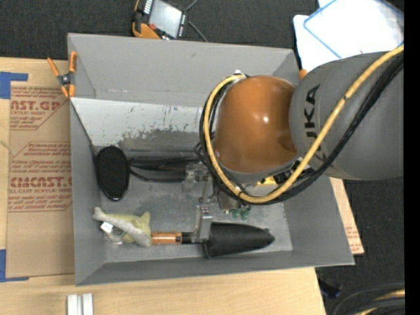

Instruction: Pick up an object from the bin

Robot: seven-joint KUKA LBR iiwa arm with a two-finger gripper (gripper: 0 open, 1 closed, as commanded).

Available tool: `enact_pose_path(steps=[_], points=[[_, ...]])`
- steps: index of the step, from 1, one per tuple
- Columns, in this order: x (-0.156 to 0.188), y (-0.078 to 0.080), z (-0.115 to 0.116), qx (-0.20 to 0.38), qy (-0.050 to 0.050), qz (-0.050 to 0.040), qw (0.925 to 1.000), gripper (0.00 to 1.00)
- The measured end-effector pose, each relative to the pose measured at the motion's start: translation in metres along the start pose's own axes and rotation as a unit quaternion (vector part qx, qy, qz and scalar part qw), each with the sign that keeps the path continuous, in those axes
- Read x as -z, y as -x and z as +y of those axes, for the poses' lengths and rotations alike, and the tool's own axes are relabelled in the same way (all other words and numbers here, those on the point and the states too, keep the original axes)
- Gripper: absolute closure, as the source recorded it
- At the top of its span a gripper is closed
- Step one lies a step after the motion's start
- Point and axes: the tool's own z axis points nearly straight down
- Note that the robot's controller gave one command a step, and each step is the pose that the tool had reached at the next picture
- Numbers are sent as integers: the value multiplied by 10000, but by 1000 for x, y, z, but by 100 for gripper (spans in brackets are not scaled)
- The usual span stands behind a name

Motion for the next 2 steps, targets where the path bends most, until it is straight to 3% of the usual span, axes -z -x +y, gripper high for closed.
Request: enact_pose_path(steps=[1,2], points=[[-131,12,-109,891,-3,-7,9960,0],[-65,5,-100,1271,13,-68,9919,0]])
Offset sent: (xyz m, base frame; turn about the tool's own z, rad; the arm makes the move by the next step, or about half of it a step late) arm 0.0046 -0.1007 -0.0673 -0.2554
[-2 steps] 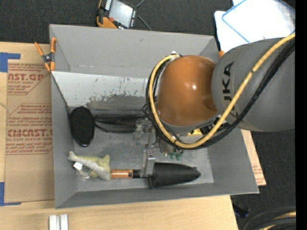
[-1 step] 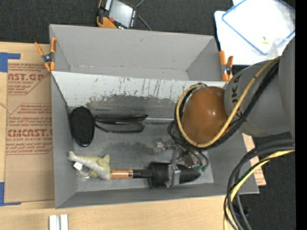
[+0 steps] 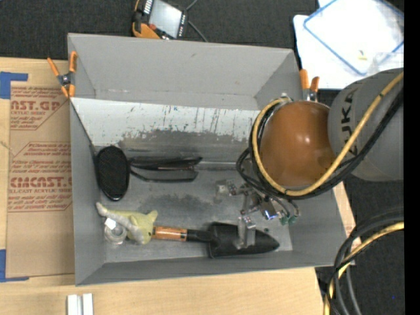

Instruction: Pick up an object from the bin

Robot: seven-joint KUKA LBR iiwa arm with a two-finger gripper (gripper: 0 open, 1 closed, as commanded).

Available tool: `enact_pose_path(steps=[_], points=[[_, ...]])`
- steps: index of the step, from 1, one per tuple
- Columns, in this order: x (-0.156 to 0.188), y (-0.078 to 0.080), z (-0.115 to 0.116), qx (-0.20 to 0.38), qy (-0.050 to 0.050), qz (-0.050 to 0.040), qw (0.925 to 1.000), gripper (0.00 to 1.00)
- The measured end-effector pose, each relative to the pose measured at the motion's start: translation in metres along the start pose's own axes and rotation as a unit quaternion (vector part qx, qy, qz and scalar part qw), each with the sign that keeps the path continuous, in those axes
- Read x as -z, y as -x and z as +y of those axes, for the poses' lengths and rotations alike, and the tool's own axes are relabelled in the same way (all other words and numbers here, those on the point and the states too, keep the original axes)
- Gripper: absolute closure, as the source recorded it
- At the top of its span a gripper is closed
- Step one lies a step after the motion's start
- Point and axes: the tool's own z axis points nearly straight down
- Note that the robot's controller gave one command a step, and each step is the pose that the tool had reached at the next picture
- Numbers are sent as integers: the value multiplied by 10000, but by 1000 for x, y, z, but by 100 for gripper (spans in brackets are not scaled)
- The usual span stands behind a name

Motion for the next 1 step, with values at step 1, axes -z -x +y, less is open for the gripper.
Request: enact_pose_path(steps=[1], points=[[-54,3,14,-1171,-13,73,9931,0]])
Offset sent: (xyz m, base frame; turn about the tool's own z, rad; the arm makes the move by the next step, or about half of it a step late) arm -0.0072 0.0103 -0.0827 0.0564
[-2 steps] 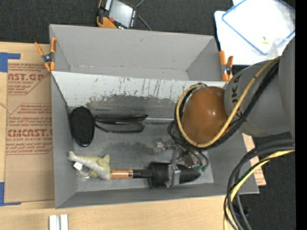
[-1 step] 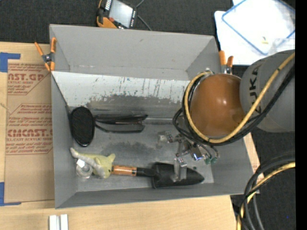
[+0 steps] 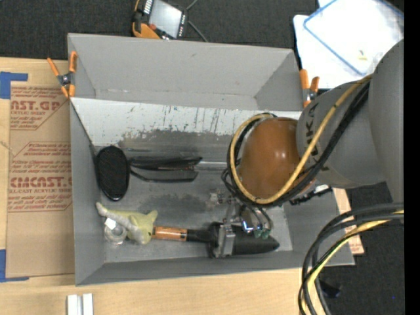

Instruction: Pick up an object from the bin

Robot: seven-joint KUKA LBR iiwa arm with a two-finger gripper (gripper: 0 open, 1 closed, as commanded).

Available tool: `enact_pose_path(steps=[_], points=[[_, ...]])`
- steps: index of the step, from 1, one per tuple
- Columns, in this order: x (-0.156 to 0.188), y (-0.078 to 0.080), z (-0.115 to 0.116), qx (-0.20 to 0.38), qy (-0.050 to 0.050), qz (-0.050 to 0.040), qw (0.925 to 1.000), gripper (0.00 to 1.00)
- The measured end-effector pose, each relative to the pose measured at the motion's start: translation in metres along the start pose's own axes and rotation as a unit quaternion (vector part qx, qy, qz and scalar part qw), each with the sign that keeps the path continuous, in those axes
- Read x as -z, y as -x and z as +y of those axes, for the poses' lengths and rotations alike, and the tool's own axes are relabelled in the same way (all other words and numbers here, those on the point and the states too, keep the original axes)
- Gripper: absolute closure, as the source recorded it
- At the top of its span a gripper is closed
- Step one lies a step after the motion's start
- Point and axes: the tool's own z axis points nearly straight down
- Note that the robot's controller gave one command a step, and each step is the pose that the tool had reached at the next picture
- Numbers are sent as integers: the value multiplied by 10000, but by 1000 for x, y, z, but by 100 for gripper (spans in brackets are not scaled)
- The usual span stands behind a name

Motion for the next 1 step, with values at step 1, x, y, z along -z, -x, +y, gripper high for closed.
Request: enact_pose_path(steps=[1], points=[[-28,-4,-4,885,11,-162,9959,0]])
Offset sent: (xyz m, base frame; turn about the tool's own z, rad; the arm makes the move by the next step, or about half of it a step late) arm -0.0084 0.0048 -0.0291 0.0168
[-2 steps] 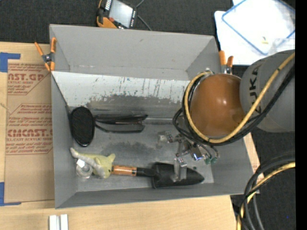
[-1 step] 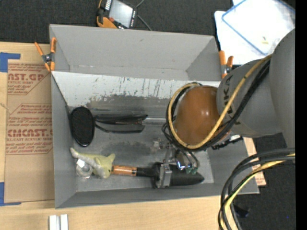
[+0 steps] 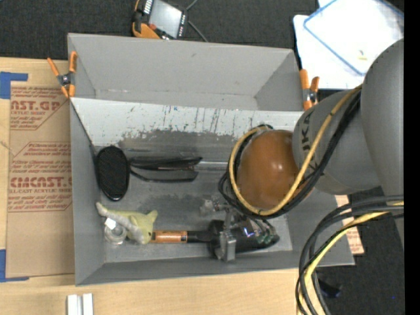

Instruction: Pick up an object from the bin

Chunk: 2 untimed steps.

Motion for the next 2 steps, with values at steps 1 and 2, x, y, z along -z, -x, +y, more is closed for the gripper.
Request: enact_pose_path(steps=[1,2], points=[[-1,-2,10,-969,-7,158,9952,100],[-1,-2,10,-971,-6,158,9952,100]])
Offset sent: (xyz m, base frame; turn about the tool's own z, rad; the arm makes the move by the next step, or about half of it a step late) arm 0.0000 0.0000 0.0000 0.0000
